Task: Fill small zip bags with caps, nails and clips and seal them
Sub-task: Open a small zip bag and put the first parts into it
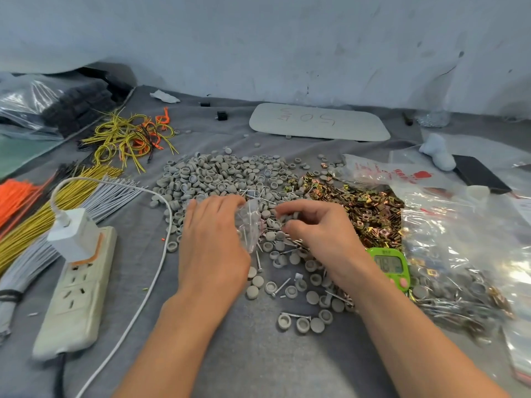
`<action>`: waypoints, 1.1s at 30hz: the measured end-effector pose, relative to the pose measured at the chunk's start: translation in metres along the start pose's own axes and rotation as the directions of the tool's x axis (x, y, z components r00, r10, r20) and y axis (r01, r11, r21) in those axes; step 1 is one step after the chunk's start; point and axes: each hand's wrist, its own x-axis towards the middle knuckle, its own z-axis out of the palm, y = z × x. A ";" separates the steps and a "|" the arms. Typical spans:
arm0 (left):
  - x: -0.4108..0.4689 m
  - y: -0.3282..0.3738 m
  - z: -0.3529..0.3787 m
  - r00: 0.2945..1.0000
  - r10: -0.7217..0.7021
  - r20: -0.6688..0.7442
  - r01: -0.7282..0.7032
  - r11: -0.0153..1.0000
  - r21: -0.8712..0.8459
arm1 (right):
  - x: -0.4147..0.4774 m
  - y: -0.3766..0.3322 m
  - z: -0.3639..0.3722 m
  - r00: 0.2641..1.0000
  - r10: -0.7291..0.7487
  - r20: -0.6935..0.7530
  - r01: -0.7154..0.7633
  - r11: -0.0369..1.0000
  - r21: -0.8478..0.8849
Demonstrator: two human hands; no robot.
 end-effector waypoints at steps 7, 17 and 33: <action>0.000 0.005 -0.001 0.999 -0.014 -0.032 0.010 0.993 -0.115 | -0.004 -0.008 -0.013 0.920 0.259 0.294 -0.383 0.435 0.815; 0.003 0.007 0.009 1.000 -0.003 0.023 0.006 0.991 -0.132 | -0.013 -0.022 -0.008 0.963 0.171 0.207 -0.263 0.756 0.600; 0.014 0.015 0.014 0.971 -0.121 0.206 0.213 0.826 -0.522 | 0.001 -0.080 0.004 0.951 -0.037 0.307 0.177 0.880 -0.442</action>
